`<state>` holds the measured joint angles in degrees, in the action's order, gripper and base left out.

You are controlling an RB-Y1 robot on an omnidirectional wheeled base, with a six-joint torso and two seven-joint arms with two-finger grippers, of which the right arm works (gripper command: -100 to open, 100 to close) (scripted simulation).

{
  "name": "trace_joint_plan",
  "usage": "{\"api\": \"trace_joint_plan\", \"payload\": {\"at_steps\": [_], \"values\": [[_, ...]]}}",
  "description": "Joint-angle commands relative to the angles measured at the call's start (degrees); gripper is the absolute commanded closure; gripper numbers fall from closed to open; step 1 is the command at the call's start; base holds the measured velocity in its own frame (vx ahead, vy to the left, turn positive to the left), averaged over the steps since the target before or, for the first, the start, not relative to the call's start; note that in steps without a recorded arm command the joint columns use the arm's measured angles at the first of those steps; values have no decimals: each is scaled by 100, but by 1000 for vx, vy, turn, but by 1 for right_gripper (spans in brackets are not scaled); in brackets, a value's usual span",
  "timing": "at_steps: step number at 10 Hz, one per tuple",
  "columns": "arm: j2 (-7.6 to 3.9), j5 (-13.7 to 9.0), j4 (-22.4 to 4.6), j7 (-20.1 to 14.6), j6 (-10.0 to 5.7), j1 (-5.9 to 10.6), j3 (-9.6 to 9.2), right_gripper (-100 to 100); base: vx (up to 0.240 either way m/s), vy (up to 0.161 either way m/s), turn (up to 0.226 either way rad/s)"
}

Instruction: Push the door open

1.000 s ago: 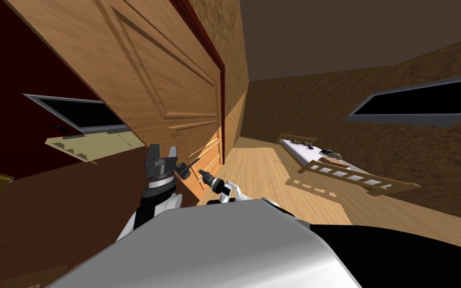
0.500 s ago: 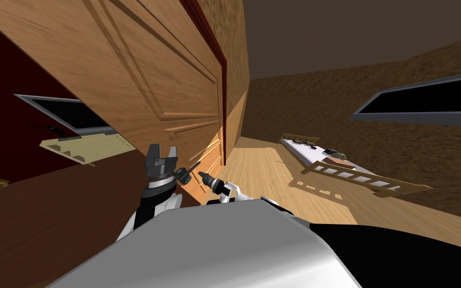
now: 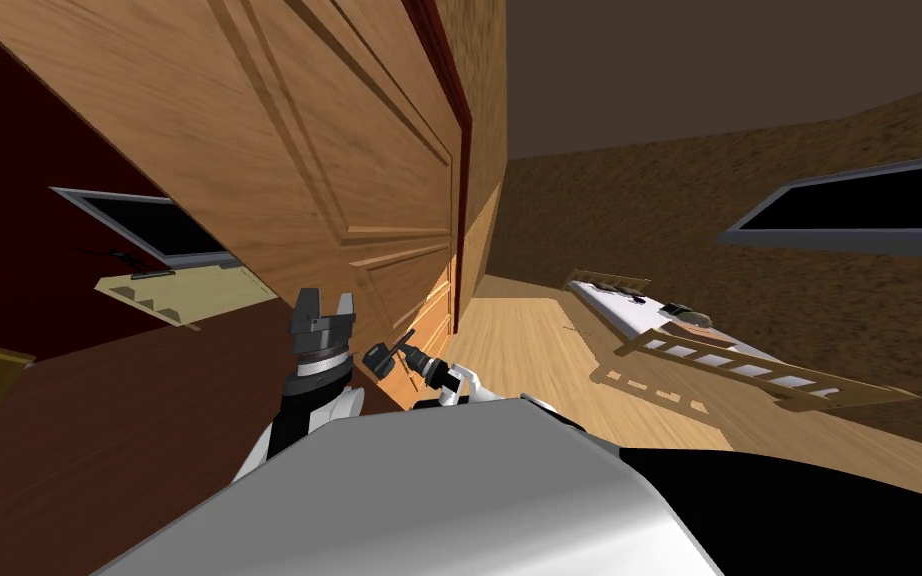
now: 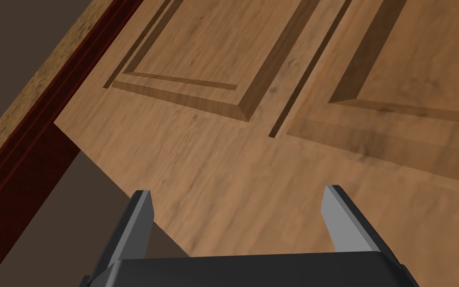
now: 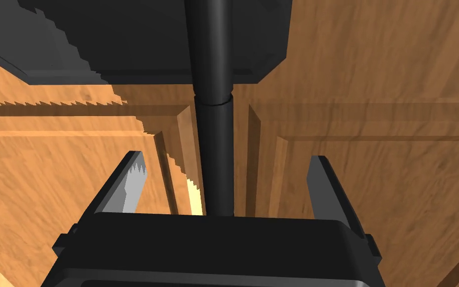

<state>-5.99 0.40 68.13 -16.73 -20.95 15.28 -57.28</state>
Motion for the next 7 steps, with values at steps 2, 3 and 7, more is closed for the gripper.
{"api": "trace_joint_plan", "payload": {"at_steps": [2, 3, 7], "values": [[53, 7, -93, 35, -41, -27, 47, -100, 76, 167, 27], [70, 9, -121, 45, -53, -34, 61, -100, 83, 158, 26], [55, 7, -95, 36, -41, -30, 51, 100, 1, 3, 0]]}}
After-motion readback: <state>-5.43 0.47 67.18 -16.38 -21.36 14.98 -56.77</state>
